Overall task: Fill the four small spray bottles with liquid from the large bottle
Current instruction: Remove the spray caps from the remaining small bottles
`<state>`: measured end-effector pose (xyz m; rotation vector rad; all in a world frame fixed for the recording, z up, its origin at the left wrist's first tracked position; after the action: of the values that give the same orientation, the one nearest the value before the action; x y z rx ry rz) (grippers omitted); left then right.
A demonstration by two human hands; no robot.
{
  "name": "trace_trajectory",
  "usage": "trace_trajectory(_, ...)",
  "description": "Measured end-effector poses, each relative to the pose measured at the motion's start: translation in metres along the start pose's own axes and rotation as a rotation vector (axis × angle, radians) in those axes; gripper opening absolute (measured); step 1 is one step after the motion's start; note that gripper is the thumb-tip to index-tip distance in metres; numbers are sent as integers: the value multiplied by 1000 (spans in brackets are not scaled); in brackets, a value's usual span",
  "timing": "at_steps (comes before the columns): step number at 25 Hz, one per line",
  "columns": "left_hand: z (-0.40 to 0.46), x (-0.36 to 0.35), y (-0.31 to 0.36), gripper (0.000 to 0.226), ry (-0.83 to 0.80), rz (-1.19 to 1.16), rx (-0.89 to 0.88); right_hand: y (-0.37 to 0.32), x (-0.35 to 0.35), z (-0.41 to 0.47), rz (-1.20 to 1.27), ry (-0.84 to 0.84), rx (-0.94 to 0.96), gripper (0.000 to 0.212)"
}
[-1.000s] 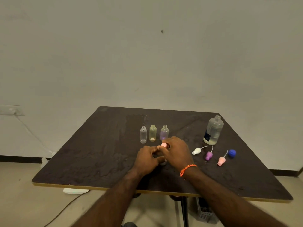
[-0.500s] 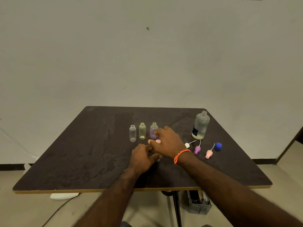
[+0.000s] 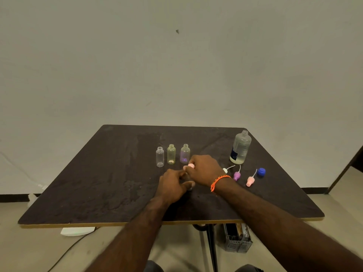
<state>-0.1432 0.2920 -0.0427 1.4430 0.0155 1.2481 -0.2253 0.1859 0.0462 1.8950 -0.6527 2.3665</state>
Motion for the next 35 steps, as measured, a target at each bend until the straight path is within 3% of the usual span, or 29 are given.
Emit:
trace_trajectory(2, 0, -1, -1, 20, -17, 1, -8, -1, -1, 1, 36, -73, 69, 22)
trace_trajectory(4, 0, -1, -3, 19, -23, -20, -3, -5, -1, -2, 103, -99, 139, 31)
trace_trajectory(7, -2, -1, -1, 22, 0, -25, -12, 1, 1, -1, 117, 1, 78, 42)
trace_trajectory(9, -3, 0, 1, 19, 11, -21, 8, 6, 2, -2, 60, 8, 13, 34)
trace_trajectory(13, -3, -1, 0, 24, -3, -3, 7, -1, 9, -4, 76, -28, 147, 21)
trace_trajectory(17, -4, 0, 2, 21, 10, 5, 4, 6, 15, -8, 230, 223, 160, 19)
trace_trajectory(20, -4, 2, 4, 17, 39, 14, -11, 34, 16, -4, 321, 370, 11, 23)
trace_trajectory(23, -3, 1, 3, 19, 53, 10, -32, 70, 10, 11, 115, 282, -176, 23)
trace_trajectory(27, -1, 1, 2, 14, 49, 1, -51, 97, -5, 27, -246, 145, -235, 24)
trace_trajectory(35, 0, 1, -1, 20, 49, 34, -33, 114, -13, 27, -335, 95, -304, 15)
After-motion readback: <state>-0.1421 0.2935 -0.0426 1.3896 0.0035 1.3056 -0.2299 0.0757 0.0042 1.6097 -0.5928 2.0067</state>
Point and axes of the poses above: each hand's wrist, its own z-axis towards the middle knuckle, its own x-axis out of the back of the hand, y = z × x, the point moved 4 cm from there along z, towards the middle knuckle
